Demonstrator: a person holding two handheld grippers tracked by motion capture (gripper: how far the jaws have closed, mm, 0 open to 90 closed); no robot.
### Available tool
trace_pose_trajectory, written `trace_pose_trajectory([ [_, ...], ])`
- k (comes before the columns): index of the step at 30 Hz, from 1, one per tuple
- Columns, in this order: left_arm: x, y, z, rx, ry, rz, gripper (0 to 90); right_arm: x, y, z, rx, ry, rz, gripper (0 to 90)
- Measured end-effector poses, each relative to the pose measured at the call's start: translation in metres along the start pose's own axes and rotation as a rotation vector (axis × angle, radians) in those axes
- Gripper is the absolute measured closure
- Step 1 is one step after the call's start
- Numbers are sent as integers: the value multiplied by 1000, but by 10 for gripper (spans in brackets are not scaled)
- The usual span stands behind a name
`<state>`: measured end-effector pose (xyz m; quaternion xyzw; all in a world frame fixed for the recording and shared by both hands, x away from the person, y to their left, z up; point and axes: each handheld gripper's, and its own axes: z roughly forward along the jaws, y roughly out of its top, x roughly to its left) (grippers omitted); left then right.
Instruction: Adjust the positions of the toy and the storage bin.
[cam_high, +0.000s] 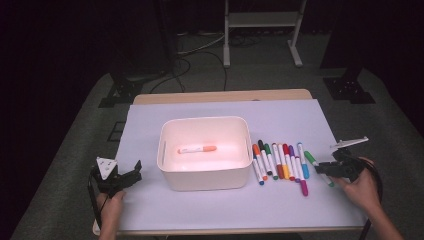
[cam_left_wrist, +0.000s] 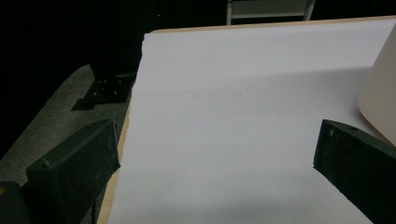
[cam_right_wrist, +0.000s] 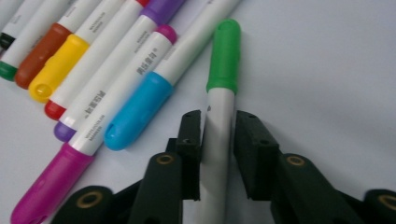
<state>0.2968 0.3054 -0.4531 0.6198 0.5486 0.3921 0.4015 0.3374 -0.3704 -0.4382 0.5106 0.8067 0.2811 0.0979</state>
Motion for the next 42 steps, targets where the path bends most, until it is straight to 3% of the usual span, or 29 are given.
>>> trace_pose_trajectory([
  [8,0,0,0,1,0,1,0,1,-1,-2,8,-28,19,758],
  [13,0,0,0,0,2,1,0,-1,-1,-12,-11,22,49,758],
  [18,0,0,0,1,3,8,0,7,6,-31,-60,83,33,758],
  [27,0,0,0,-2,2,7,0,39,34,-65,-126,159,-33,758],
  [32,0,0,0,-3,-1,8,0,57,52,-80,-152,238,-71,758],
  [42,0,0,0,-6,-1,11,0,110,93,-96,-155,326,-221,758],
])
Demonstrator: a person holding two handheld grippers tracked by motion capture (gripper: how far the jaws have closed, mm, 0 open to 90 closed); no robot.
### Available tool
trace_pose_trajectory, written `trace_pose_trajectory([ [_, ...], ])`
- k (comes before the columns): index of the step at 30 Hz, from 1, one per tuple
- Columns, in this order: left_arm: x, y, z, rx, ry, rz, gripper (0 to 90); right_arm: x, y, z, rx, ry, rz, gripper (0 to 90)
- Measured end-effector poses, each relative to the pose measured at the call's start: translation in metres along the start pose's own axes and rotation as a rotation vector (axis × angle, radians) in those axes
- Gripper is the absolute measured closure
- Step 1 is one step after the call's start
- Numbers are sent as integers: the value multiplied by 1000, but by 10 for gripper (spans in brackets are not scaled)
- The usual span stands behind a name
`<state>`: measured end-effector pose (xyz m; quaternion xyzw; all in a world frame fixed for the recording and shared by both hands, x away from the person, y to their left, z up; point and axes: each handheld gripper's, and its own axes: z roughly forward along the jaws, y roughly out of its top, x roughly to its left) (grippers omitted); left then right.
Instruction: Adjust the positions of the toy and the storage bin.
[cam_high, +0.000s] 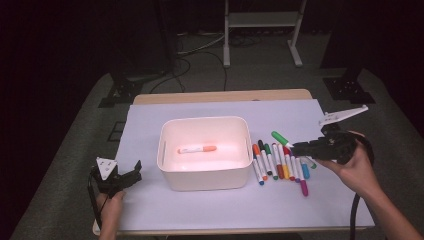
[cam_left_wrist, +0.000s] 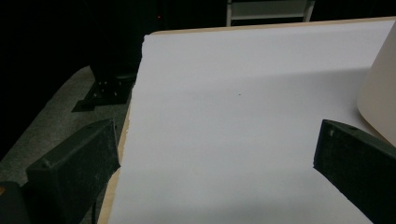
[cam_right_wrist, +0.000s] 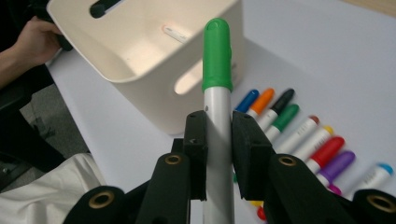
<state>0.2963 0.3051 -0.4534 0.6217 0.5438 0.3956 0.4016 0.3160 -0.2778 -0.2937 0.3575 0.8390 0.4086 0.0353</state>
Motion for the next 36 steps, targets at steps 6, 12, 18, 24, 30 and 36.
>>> trace_pose_trajectory([
  [6,0,0,0,-1,-3,1,0,21,30,13,15,49,-77,758],
  [12,0,0,0,-1,-7,5,0,37,48,33,27,98,-128,758],
  [18,1,0,0,0,-8,-4,0,52,64,53,53,141,-180,758],
  [24,1,0,-1,-2,-10,3,0,65,80,74,74,169,-226,758],
  [30,1,0,-1,0,-12,-4,0,75,92,96,107,201,-263,758],
  [36,1,0,-1,-2,-12,-5,0,82,102,120,130,236,-311,758],
])
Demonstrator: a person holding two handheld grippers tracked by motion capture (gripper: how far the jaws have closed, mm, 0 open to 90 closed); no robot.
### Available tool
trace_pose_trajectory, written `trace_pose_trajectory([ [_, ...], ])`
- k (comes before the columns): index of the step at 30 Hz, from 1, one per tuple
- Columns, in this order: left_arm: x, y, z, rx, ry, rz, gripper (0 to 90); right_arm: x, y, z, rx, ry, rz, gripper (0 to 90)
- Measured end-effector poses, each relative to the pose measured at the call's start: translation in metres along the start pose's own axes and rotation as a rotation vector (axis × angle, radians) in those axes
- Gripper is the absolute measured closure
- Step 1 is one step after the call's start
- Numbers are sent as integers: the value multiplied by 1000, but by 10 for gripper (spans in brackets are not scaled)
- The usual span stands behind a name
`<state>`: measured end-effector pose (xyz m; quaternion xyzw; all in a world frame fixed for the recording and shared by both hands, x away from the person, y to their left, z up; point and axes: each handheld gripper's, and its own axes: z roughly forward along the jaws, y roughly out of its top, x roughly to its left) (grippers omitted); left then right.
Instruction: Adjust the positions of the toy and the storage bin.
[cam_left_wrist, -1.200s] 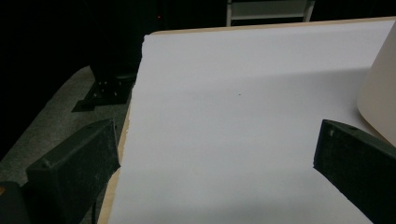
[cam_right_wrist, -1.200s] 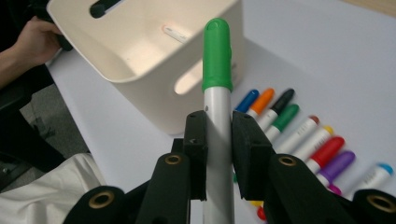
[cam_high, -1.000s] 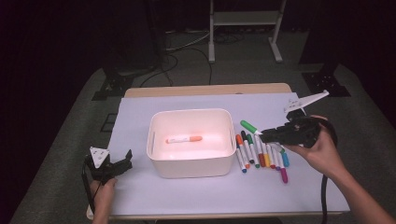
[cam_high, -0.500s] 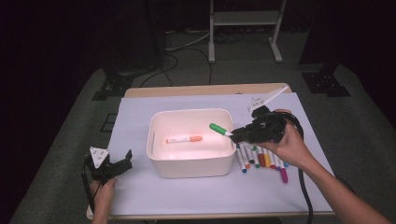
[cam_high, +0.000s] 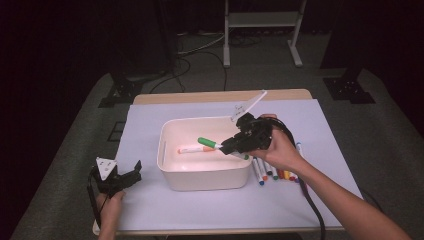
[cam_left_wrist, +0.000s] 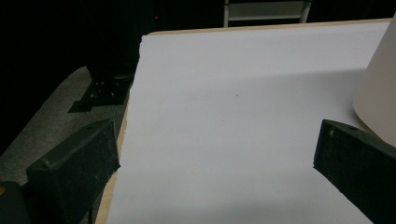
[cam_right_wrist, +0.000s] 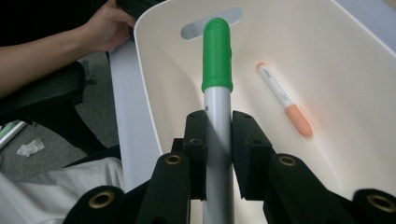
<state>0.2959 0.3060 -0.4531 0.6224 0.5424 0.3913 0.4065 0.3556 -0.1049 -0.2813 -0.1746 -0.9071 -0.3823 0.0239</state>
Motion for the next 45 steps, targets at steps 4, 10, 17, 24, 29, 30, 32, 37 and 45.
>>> trace_pose_trajectory([
  [4,0,0,0,-2,-1,-3,0,-1,7,18,18,26,-32,758],
  [10,0,0,0,-5,-1,-2,0,-4,13,38,41,56,-41,758],
  [17,0,0,0,-6,-1,-1,0,-9,15,61,69,89,-61,758],
  [24,0,0,0,-5,-1,-1,0,-8,22,78,100,112,-96,758],
  [29,0,0,0,-8,0,0,0,-4,26,91,130,119,-116,757],
  [30,0,0,0,-10,-1,-1,0,-4,26,93,134,121,-117,757],
  [32,0,0,0,-8,-1,-2,0,-2,27,98,153,121,-122,757],
  [37,0,0,0,-7,-2,-3,0,-1,29,108,184,120,-146,756],
  [45,1,0,0,-8,-2,-6,0,1,28,113,223,107,-154,738],
])
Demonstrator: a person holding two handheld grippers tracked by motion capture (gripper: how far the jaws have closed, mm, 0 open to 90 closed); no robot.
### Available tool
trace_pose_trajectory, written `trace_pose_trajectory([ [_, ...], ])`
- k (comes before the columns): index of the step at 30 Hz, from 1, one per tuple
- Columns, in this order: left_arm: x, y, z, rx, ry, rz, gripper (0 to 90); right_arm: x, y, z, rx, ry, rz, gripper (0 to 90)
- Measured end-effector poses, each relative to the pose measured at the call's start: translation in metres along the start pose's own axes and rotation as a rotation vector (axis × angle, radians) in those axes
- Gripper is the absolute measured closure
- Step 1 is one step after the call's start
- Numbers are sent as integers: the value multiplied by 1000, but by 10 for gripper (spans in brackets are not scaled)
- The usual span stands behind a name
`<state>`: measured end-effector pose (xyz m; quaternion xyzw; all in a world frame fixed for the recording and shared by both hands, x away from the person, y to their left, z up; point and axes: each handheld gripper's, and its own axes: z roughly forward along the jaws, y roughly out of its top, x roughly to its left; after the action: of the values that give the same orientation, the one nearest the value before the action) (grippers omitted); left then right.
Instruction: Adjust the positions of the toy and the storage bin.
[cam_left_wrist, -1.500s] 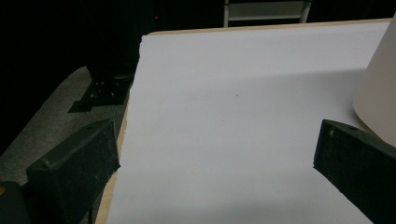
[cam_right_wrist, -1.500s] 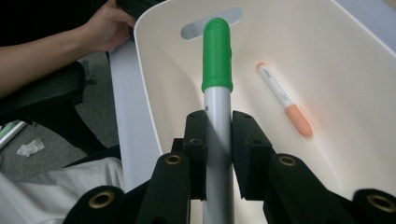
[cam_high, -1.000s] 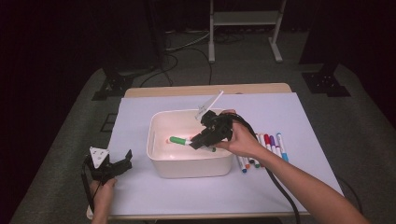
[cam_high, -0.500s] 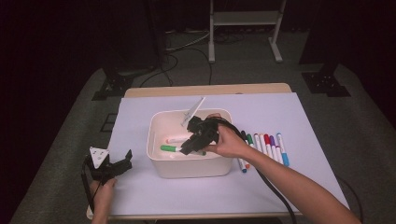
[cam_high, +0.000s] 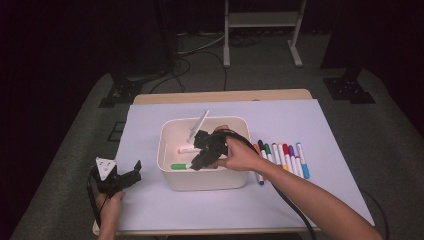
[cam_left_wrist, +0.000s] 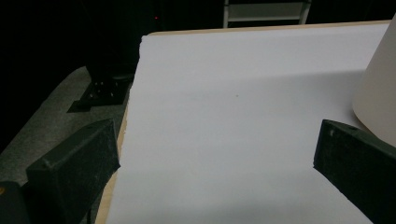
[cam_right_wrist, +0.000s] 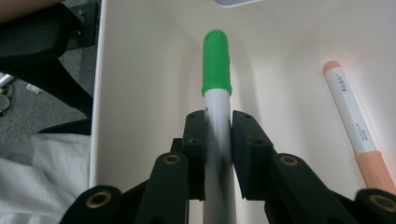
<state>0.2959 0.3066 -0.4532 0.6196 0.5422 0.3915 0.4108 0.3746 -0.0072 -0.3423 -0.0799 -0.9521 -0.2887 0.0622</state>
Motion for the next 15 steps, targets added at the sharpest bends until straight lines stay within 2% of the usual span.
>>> trace_pose_trajectory([
  [7,0,0,0,1,-1,-3,0,2,0,-7,-24,-13,6,687],
  [11,0,0,0,2,0,-4,0,5,-2,-26,-73,-25,13,667],
  [15,0,0,0,2,0,1,0,9,-11,-53,-126,-49,24,649],
])
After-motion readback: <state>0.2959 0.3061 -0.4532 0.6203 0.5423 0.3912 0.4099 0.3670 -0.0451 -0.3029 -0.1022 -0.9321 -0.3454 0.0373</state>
